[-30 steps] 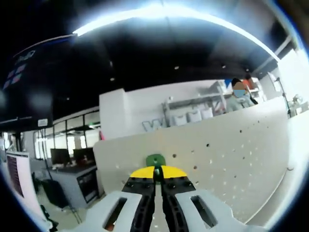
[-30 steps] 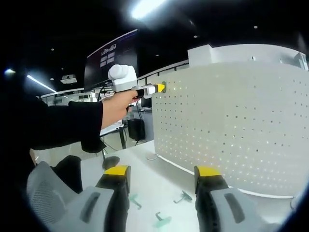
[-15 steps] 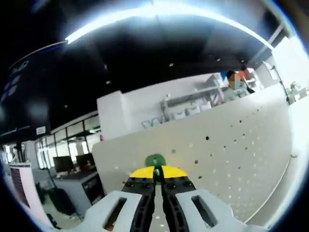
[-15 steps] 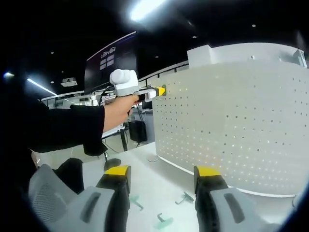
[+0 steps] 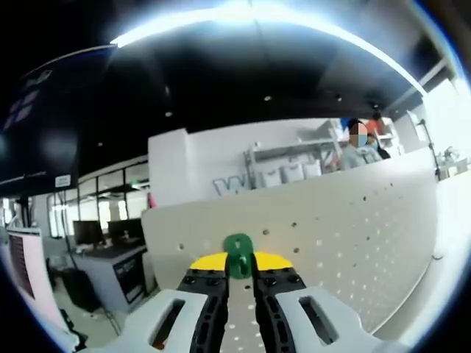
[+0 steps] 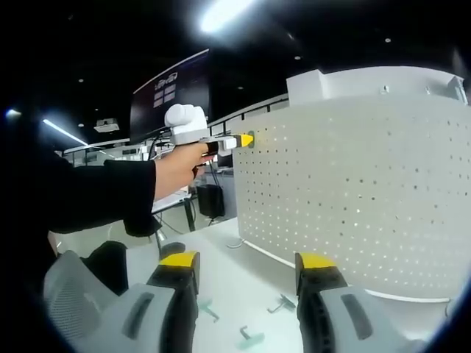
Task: Insert the hook assembly into the mounting plate slot until the hook locks in place.
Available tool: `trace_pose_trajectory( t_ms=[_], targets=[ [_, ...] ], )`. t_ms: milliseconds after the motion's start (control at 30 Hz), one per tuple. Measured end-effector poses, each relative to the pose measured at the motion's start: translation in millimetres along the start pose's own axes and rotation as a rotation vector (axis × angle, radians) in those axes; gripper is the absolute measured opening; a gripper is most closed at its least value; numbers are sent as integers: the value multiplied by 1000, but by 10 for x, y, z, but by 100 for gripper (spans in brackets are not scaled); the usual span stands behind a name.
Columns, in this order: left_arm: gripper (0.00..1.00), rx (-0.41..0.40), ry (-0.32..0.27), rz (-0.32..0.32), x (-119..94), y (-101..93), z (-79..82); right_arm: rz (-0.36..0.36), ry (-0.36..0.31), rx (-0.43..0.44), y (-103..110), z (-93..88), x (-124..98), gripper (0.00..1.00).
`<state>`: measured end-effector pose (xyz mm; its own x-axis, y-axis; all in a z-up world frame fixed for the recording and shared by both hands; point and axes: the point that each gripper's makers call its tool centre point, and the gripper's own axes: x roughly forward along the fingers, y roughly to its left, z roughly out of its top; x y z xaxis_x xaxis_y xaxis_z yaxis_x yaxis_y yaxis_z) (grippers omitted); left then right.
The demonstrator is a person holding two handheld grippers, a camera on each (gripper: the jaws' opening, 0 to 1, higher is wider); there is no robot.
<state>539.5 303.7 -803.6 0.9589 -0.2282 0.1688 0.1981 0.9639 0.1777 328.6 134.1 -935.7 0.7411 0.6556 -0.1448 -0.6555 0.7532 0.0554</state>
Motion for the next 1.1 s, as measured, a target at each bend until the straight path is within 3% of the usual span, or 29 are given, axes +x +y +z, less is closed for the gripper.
trace_pose_trajectory(
  t_ms=[400,1100],
  targets=[
    [17,-5,-15,-22,-233,-105,92,17,-4,-10,59,24,9,50],
    [17,-23,-86,-64,-745,-234,462,54,-4,-29,189,43,32,50]
  ],
)
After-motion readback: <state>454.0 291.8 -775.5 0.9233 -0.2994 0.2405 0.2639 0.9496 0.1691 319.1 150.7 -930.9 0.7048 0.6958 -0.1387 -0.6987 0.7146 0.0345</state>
